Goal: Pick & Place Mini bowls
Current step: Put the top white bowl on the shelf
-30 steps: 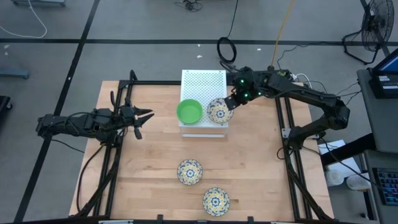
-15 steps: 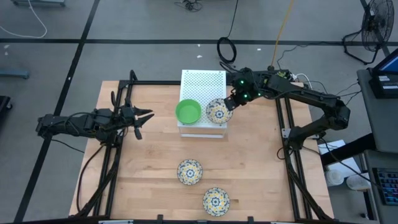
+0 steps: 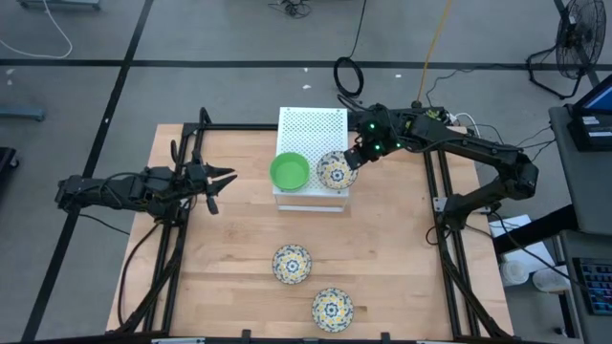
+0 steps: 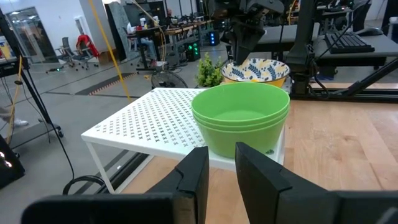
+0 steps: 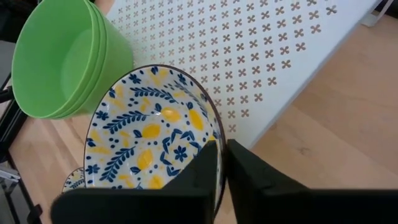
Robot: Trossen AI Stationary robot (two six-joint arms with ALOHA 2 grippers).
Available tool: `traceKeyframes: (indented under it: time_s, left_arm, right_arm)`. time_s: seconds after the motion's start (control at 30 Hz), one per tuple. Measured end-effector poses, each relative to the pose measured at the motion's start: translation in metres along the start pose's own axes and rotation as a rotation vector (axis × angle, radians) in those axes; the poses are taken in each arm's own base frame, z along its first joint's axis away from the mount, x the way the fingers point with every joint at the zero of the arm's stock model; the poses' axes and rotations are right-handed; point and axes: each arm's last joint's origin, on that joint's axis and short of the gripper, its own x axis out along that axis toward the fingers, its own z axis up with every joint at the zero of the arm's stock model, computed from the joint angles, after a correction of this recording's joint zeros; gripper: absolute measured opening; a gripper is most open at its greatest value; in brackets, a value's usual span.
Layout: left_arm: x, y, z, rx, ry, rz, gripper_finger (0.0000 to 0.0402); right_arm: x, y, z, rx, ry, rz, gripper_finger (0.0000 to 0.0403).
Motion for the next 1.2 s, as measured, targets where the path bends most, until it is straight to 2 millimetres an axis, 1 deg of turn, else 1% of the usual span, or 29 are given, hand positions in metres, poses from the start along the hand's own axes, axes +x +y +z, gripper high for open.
traceKeyframes:
  time_s: [0.3,0.47,0.6,0.83,0.97,1.1,1.2]
  left_arm:
    - [0.000,0.000,0.000,0.000,0.000,0.000,0.0085]
    - [0.000,0.000,0.000,0.000,0.000,0.000,0.0085]
    - [0.000,0.000,0.000,0.000,0.000,0.000,0.0085]
    - [0.000,0.000,0.000,0.000,0.000,0.000,0.0085]
    - [0.000,0.000,0.000,0.000,0.000,0.000,0.0085]
    - [0.000,0.000,0.000,0.000,0.000,0.000,0.0085]
    - [0.000,0.000,0.000,0.001,0.001,0.000,0.0085]
  right_arm:
    - [0.000,0.001,0.001,-0.003,-0.015,0.006,0.0107]
    - [0.000,0.003,0.005,-0.014,-0.055,0.031,0.0132]
    - [0.000,0.003,0.006,-0.012,-0.057,0.034,0.0133]
    - [0.000,0.005,0.007,-0.036,-0.077,0.049,0.0123]
    - [-0.001,0.008,0.011,-0.094,-0.119,0.077,0.0121]
    - [-0.011,0.016,0.011,-0.158,-0.178,0.124,0.0121]
    - [-0.021,0.021,0.006,-0.198,-0.193,0.146,0.0121]
